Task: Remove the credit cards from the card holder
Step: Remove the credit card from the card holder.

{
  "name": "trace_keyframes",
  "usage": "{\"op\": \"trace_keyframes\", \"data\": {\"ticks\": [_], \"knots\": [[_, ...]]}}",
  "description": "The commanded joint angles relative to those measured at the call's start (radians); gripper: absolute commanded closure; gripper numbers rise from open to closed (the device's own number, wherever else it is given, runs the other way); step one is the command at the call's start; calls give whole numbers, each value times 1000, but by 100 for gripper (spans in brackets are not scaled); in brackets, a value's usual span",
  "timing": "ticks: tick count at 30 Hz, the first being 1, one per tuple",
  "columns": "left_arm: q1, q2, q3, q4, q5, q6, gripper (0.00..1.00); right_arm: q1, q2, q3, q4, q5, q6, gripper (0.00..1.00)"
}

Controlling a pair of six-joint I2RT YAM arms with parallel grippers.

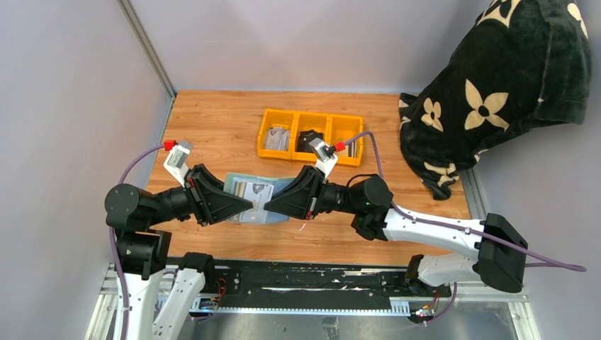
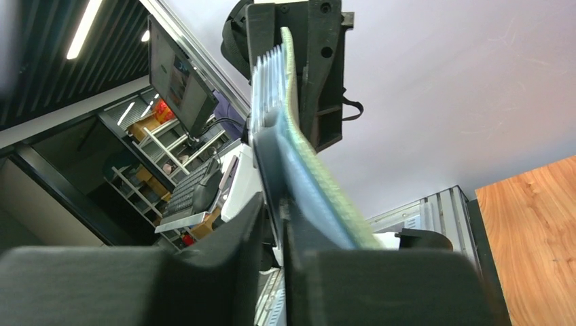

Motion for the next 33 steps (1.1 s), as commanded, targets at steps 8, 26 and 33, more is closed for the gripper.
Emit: {"op": "trace_keyframes", "data": {"ticks": [8,26,33], "knots": [[-6,-33,-18,-27,36,-44,34,2,36,47,25,-20,-10,100],[-7,-32,-15,91,102,-132,72,5,36,-12,112,52,9,100],[-7,-23,6,89,104,-129,77,5,-5,-58,111,48,3,100]]}}
